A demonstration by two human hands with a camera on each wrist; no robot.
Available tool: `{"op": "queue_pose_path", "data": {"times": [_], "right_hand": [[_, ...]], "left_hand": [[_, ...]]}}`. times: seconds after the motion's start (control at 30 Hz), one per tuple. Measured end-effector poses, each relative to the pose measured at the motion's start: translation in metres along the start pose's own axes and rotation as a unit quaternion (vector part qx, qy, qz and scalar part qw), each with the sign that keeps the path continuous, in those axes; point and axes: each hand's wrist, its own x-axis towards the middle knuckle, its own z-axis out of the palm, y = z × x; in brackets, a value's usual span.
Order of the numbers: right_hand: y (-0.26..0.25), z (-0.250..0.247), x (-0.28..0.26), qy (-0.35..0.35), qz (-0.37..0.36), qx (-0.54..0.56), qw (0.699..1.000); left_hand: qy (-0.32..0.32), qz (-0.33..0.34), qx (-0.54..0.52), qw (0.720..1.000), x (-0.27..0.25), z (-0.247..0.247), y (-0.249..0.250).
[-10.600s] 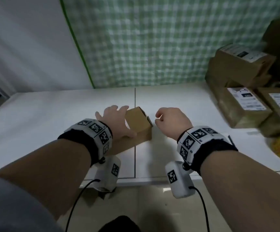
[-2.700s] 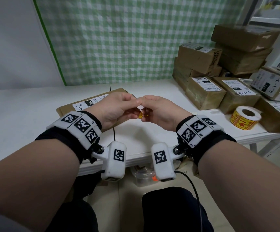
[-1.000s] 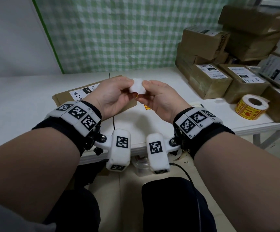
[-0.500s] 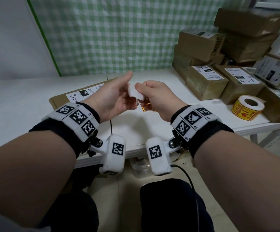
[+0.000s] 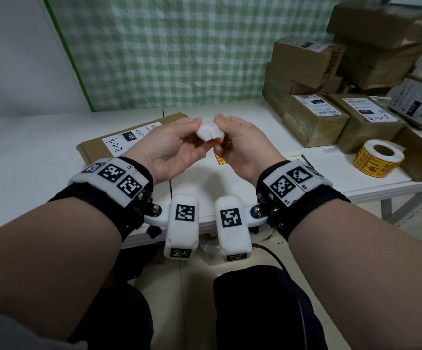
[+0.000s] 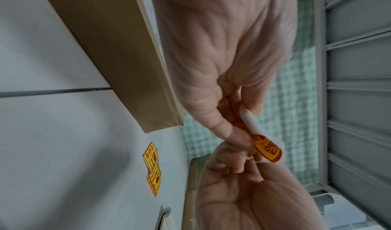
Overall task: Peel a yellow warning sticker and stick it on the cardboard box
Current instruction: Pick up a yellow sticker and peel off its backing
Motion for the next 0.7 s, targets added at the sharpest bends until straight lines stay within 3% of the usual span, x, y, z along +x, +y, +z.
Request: {"op": "queue_pose_path", "data": {"times": [0.17, 0.4, 0.53, 0.7], "right_hand": [[0.001, -0.003, -0.001, 0.009, 0.019, 0.049, 0.999], [-0.007, -0.010, -0.002, -0.058, 0.009, -0.200, 0.978], [-0.007, -0.010, -0.005, -0.095, 0.022, -0.229, 0.969], [-0.006, -0.010, -0.006, -0.075, 0.034, -0.181, 0.980]], "left_hand": [[-0.002, -0.003, -0.007, 1.000, -0.003, 0.001, 0.002], [0.065, -0.012, 0.167, 0.984, -0.006, 0.000, 0.007], [0.075, -0.033, 0.212, 0.974, -0.006, -0.003, 0.006], [0.013, -0.065, 0.196, 0.978, -0.008, -0.005, 0.010]]}}
